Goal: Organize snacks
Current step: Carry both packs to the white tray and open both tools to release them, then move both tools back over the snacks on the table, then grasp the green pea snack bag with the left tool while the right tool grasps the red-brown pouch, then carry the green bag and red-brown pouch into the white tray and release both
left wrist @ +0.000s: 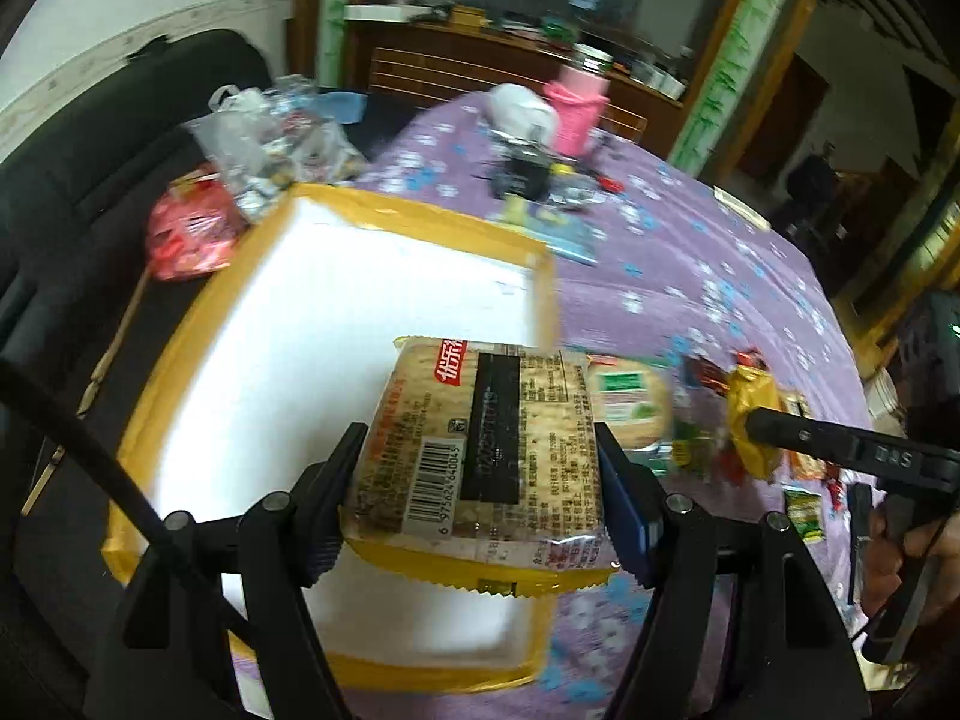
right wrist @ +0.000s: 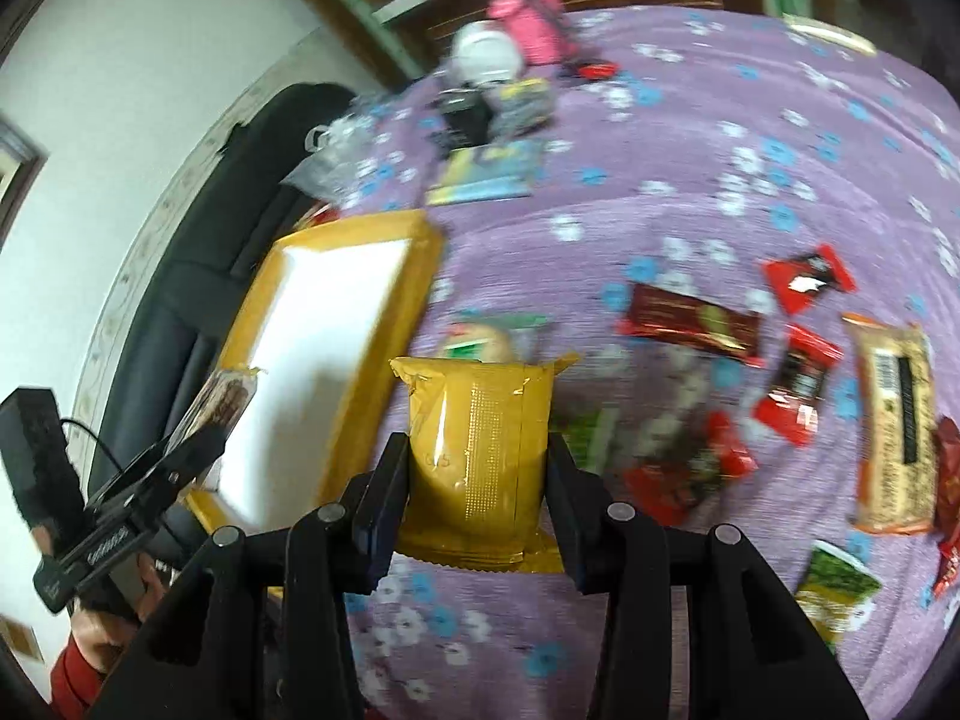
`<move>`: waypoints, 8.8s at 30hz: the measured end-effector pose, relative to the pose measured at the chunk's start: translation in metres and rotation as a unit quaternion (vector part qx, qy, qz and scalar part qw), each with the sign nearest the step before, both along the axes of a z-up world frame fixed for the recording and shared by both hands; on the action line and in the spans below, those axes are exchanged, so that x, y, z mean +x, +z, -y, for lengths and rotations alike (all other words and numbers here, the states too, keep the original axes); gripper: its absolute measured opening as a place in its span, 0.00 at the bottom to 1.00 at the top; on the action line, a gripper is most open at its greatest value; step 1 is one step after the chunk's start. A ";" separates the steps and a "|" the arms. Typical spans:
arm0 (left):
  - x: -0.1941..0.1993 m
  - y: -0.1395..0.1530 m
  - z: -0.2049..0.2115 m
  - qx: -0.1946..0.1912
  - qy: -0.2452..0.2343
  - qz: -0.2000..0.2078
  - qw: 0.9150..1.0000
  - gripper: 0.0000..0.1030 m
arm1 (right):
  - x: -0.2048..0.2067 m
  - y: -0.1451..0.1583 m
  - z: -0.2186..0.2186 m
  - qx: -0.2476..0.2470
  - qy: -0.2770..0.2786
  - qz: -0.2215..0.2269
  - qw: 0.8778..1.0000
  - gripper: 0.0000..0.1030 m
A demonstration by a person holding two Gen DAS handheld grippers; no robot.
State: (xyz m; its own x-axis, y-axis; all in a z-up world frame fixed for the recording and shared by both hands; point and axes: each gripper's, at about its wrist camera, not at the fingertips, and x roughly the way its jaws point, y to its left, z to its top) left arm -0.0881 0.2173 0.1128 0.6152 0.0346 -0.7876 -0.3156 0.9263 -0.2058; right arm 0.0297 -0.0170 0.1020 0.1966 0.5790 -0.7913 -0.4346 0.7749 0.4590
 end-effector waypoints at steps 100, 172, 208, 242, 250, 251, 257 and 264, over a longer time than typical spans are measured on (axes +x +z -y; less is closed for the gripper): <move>0.054 -0.022 0.004 0.102 0.000 -0.039 0.994 1.00 | -0.033 -0.006 -0.004 -0.053 0.029 0.111 0.992 0.84; 0.098 -0.081 0.175 -0.083 -0.208 -0.106 0.969 0.49 | 0.034 -0.064 0.225 -0.124 -0.196 0.015 0.973 0.33; 0.083 -0.051 0.161 -0.089 -0.182 -0.057 0.978 0.37 | 0.004 -0.016 0.171 -0.070 -0.140 0.069 0.985 0.28; 0.057 -0.023 0.074 -0.054 -0.089 -0.029 0.994 0.37 | -0.011 -0.011 0.055 -0.081 -0.006 0.088 0.993 0.28; 0.052 -0.020 0.057 -0.049 -0.074 -0.027 0.996 0.37 | -0.014 -0.008 0.039 -0.081 0.010 0.093 0.992 0.28; 0.052 -0.019 0.055 -0.049 -0.071 -0.027 0.996 0.37 | -0.014 -0.008 0.037 -0.081 0.013 0.093 0.992 0.28; 0.045 -0.019 0.038 -0.046 -0.056 -0.028 0.997 0.37 | -0.016 -0.007 0.021 -0.081 0.028 0.096 0.992 0.28; 0.039 -0.019 0.016 -0.043 -0.037 -0.028 0.998 0.37 | -0.019 -0.006 0.002 -0.081 0.046 0.099 0.991 0.28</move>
